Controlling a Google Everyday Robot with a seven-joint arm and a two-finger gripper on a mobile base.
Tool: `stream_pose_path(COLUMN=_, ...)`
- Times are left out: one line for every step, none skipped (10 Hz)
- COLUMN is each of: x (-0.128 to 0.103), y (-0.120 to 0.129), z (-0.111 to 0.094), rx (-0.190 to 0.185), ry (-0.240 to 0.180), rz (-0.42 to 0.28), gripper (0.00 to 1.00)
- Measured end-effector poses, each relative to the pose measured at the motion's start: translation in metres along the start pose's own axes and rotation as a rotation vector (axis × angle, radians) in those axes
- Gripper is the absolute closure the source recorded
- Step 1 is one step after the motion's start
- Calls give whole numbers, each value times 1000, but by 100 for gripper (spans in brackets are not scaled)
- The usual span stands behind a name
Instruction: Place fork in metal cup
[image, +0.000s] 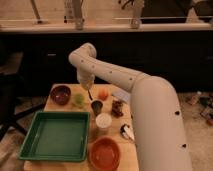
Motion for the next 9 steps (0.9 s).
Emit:
stream_pose_path(x=-7, y=6, z=-1, rx=0, ry=-5, rz=15, gripper=100)
stream_pose_path(x=-12, y=13, z=-3, rx=1, ry=-8, rz=36, gripper=100)
stream_pose_path(x=-12, y=13, z=-3, rx=1, ry=-7, rz=36, gripper=100)
stream_pose_path(x=-12, y=10, z=-3, rx=5, ry=-8, rz=33, gripper=100)
stream_pose_path(x=-12, y=11, z=-3, rx=4, ry=-8, rz=34, gripper=100)
stream_pose_path(x=-12, y=14, z=-3, rx=1, ry=-6, rz=37, gripper=100)
stream_pose_path(x=-12, y=12, z=-3, rx=3, ry=-7, rz=35, gripper=100)
stream_pose_path(x=-12, y=10, z=-3, rx=3, ry=-7, rz=33, gripper=100)
stream_pose_path(x=-12, y=10, z=-3, rx=3, ry=-7, rz=33, gripper=100)
